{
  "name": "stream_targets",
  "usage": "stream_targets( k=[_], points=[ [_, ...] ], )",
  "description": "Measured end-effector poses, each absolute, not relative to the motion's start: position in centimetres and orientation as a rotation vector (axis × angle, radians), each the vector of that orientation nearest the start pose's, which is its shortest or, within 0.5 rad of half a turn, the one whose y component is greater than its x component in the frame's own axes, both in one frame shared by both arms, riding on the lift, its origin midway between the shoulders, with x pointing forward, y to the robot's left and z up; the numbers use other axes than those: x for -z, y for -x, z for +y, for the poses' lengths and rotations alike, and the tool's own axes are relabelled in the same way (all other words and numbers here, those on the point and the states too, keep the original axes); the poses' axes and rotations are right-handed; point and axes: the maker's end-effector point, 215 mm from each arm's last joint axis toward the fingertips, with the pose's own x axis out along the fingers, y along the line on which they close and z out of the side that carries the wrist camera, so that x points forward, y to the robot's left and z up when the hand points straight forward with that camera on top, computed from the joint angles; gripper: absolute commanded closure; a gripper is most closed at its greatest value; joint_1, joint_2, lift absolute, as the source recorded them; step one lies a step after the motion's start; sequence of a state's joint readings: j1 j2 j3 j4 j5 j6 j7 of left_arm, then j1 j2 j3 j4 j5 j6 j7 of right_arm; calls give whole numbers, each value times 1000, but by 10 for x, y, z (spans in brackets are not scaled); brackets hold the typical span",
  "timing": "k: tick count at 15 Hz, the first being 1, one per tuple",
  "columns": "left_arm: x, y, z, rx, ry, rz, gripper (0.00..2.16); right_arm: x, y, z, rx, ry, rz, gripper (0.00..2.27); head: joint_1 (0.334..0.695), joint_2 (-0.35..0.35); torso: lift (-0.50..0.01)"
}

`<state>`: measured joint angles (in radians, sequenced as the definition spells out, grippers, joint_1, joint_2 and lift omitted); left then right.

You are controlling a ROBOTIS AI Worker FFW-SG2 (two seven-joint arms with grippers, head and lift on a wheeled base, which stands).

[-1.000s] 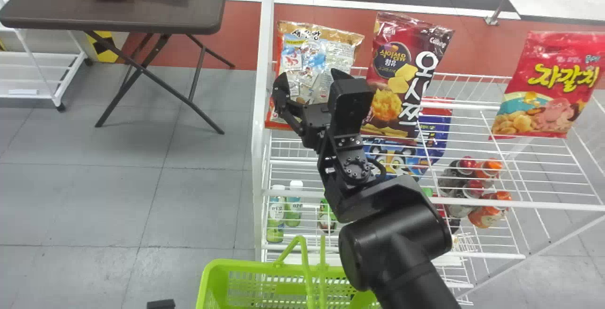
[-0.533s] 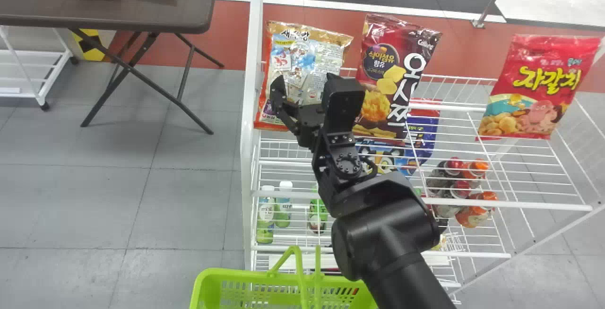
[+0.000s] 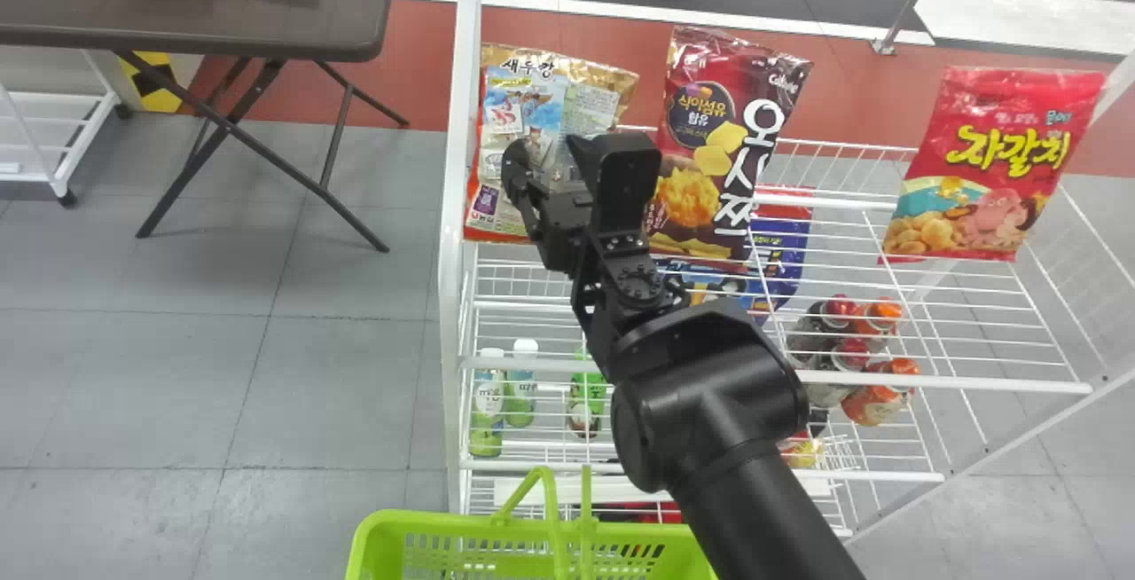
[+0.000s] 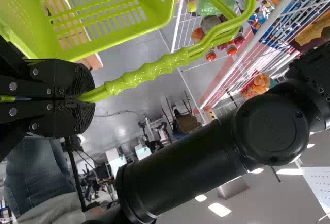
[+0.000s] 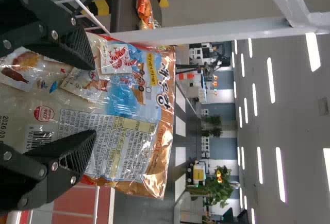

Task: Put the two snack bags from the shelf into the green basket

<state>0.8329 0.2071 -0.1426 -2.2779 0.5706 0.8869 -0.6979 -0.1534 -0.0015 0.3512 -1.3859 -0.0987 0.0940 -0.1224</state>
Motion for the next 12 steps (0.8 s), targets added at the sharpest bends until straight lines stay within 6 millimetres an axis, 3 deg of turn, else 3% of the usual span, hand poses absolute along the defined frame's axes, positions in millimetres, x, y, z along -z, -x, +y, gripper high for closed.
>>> stream_targets(
  k=[4,9,12],
  points=[
    [426,-134,-21,1034,773,906,1899,382,-603,-48,-208,-1,141,2081,695,-109,-12],
    [425,-135,-22,1034,772,905,1899,347,-581,-61,-157,-22,70,2115,695,-130,-12],
    [426,-135,-22,1031,770,905,1899,324,-556,-77,-150,-39,46,2115,695,-156,-12]
  ],
)
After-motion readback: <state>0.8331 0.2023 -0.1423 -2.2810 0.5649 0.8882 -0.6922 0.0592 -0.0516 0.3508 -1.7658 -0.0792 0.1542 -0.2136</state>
